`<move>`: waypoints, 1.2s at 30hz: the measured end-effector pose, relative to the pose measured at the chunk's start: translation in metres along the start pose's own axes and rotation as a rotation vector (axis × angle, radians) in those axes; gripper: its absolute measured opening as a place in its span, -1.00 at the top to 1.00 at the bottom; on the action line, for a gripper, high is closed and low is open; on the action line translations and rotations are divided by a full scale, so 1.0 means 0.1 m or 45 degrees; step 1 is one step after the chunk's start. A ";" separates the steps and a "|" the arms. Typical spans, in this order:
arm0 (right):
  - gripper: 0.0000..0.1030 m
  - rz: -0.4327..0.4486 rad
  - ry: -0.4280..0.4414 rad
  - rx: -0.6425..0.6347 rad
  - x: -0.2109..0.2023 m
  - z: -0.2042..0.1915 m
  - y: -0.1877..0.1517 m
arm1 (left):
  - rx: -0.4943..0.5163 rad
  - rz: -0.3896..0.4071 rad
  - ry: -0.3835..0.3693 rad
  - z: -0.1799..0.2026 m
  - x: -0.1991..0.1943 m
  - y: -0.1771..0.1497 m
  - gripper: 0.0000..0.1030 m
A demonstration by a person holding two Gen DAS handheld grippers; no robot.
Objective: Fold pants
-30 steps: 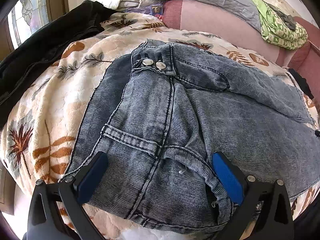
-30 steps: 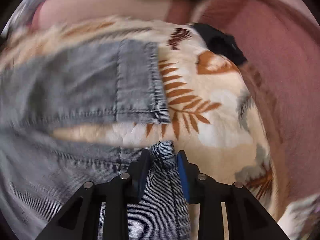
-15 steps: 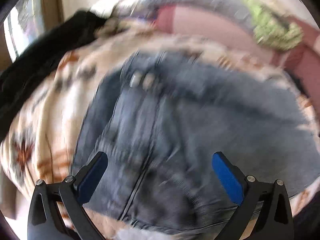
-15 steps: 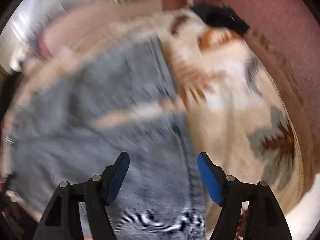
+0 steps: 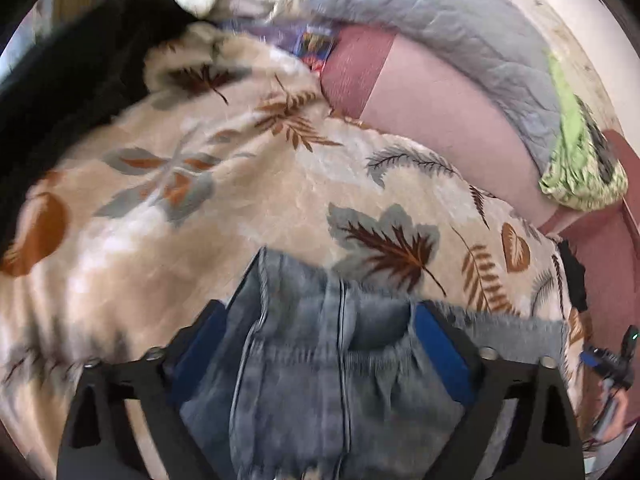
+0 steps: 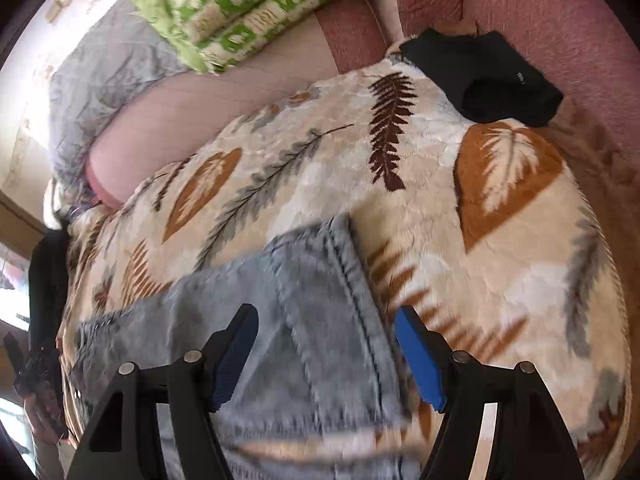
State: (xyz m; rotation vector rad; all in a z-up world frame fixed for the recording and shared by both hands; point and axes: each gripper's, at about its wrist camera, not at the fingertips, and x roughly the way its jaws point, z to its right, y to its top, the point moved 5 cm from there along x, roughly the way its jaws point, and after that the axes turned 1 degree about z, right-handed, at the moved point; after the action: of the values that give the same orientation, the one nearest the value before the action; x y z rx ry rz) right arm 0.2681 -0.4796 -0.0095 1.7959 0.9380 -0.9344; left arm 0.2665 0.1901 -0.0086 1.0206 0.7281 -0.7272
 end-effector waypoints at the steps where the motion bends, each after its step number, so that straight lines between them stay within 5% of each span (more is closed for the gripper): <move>1: -0.44 -0.008 0.001 0.013 0.06 0.02 0.05 | -0.029 -0.034 0.005 -0.02 0.13 0.05 -0.52; 3: -0.43 -0.017 0.002 0.028 0.16 0.05 0.14 | -0.065 -0.099 0.006 -0.05 0.33 0.08 -0.36; 10: -0.41 -0.068 0.005 0.011 0.38 0.05 0.27 | -0.044 -0.132 0.035 -0.05 0.58 0.09 -0.33; 15: -0.23 -0.105 0.003 0.031 0.61 0.00 0.36 | -0.005 -0.139 0.130 -0.10 0.65 0.13 0.17; 18: 0.10 -0.099 -0.012 -0.011 0.70 -0.09 0.42 | 0.000 -0.146 0.183 -0.17 0.66 0.15 0.54; 20: 0.55 -0.096 -0.049 -0.043 0.72 -0.13 0.45 | 0.005 -0.149 0.196 -0.20 0.67 0.16 0.60; 22: 0.68 -0.092 -0.109 -0.085 0.71 -0.15 0.45 | 0.020 -0.149 0.212 -0.19 0.68 0.17 0.68; 28: 0.70 0.050 -0.130 -0.126 0.33 -0.22 0.43 | 0.049 -0.075 0.215 -0.10 0.56 0.22 0.89; 36: 0.71 0.246 -0.016 -0.106 -0.53 -0.33 0.29 | 0.048 0.179 0.094 0.09 -0.40 0.20 1.00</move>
State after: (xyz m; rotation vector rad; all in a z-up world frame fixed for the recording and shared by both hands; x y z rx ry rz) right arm 0.2779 -0.4698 0.0583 1.7725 0.7688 -0.7735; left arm 0.2621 0.1965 0.0367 1.1263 0.7005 -0.5863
